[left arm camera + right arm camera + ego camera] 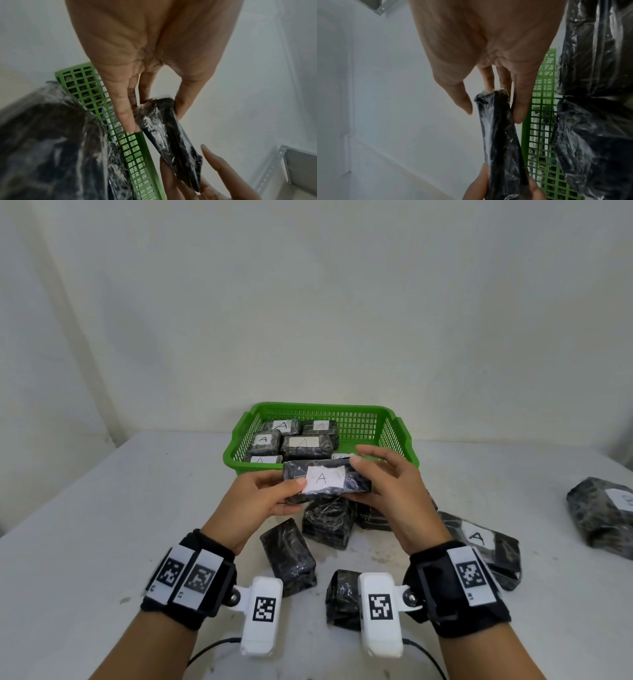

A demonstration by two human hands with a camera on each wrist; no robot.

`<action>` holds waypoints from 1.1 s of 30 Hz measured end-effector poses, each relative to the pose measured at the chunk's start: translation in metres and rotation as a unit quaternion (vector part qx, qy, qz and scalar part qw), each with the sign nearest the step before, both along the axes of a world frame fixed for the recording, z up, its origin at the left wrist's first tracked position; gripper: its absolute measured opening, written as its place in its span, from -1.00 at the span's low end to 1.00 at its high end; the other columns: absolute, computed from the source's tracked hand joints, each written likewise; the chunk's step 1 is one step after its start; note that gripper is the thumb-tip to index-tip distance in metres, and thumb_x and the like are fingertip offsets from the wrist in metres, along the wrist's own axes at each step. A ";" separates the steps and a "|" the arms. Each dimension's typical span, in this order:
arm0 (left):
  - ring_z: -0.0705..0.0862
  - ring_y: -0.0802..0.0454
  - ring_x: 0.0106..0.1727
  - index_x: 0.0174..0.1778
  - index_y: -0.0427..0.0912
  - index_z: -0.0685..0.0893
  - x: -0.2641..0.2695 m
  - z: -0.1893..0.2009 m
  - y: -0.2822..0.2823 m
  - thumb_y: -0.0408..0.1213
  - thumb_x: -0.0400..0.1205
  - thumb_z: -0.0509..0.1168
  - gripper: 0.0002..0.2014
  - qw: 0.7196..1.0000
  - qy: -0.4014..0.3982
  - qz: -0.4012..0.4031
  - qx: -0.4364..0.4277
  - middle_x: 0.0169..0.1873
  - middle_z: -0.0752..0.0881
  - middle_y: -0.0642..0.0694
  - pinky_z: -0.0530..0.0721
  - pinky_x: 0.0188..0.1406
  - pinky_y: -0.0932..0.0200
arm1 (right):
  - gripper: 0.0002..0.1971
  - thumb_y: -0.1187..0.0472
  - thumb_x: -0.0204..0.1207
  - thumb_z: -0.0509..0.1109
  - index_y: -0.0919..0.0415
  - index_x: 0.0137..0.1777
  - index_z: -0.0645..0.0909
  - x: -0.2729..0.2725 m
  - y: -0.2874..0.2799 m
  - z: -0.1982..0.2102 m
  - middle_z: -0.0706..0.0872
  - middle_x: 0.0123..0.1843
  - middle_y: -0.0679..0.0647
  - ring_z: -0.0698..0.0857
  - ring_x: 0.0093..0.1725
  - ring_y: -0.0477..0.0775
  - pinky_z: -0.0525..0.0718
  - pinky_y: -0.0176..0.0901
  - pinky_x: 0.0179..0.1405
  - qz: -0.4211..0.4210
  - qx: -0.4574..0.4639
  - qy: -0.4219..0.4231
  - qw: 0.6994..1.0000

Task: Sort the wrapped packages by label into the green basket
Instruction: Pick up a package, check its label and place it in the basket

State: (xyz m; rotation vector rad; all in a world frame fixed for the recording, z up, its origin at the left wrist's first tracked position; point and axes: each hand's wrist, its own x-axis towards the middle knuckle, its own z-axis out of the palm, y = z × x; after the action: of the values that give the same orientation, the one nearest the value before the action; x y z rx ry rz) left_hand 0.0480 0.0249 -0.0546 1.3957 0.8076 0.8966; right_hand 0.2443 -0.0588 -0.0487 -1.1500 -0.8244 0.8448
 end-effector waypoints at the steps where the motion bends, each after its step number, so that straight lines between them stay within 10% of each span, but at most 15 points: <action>1: 0.84 -0.16 0.10 0.10 -0.29 0.81 0.000 0.001 0.000 -0.34 0.63 0.44 -0.83 1.000 0.002 0.008 -0.001 0.05 0.87 -0.18 0.84 0.01 0.08 | -0.71 0.23 0.56 0.61 0.10 0.27 0.77 0.002 0.001 -0.002 0.85 0.19 0.18 0.86 0.20 0.13 0.89 -0.02 0.05 0.001 -0.006 -0.028 1.000; 6: 0.84 -0.18 0.11 0.07 -0.35 0.83 -0.001 0.003 0.002 -0.22 0.58 0.51 -0.73 0.998 0.007 0.058 0.009 0.03 0.86 -0.26 0.82 0.12 -0.13 | -0.66 0.19 0.47 0.69 0.09 0.24 0.82 0.008 0.004 -0.006 0.85 0.23 0.15 0.85 0.23 0.08 0.89 -0.09 0.04 0.016 -0.059 -0.091 0.994; 13: 0.85 0.01 -0.03 -0.04 -0.08 0.89 -0.004 0.031 0.008 0.04 0.63 0.41 -0.73 0.992 0.093 0.068 0.055 -0.10 0.89 -0.04 0.84 0.00 0.10 | -0.68 0.29 0.49 0.66 0.40 0.20 0.78 0.011 0.023 0.006 0.88 0.12 0.29 0.91 0.08 0.16 0.90 0.07 0.05 0.040 -0.059 -0.032 0.997; 16: 0.79 0.00 0.17 0.00 0.00 0.85 -0.006 0.051 0.033 0.20 0.68 0.26 -0.60 0.976 0.170 0.079 0.107 0.06 0.85 0.00 0.67 0.31 0.04 | -0.73 0.30 0.52 0.63 0.49 0.13 0.79 0.017 0.042 0.019 0.89 0.07 0.30 0.90 0.02 0.15 0.88 -0.01 0.07 0.058 -0.071 -0.022 0.996; 23: 0.64 -0.22 0.38 0.40 -0.32 0.66 0.010 0.073 0.146 -0.01 0.66 0.37 -0.49 0.937 0.298 0.161 0.084 0.41 0.66 -0.28 0.51 0.17 0.14 | -0.83 0.38 0.57 0.58 0.55 0.00 0.79 0.029 0.122 0.037 0.85 -0.04 0.30 0.84 -0.03 0.23 0.91 0.01 -0.01 0.053 -0.103 -0.027 0.993; 29: 0.63 -0.25 0.35 0.51 -0.39 0.53 0.021 0.065 0.218 -0.14 0.64 0.39 -0.43 0.925 0.372 0.076 -0.016 0.46 0.57 -0.39 0.62 0.34 -0.01 | -0.81 0.28 0.41 0.73 0.44 -0.15 0.87 0.037 0.200 0.042 0.89 -0.08 0.27 0.88 -0.07 0.28 0.85 0.29 0.16 0.033 -0.177 -0.081 0.980; 33: 0.67 -0.21 -0.04 0.07 -0.37 0.61 0.021 0.052 0.258 -0.23 0.47 0.44 -0.65 0.929 0.357 0.044 -0.082 -0.04 0.70 -0.33 0.63 0.15 -0.08 | -0.71 0.30 0.55 0.63 0.27 -0.43 0.82 0.038 0.243 0.042 0.84 -0.10 0.25 0.77 -0.25 0.15 0.88 0.03 -0.02 0.030 -0.214 -0.109 0.970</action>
State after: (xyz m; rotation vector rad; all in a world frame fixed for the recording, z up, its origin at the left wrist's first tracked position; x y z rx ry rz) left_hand 0.0688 0.2828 -0.0027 1.5551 1.4667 0.3499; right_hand 0.2824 0.1843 -0.0071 -1.6268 -0.8824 0.9879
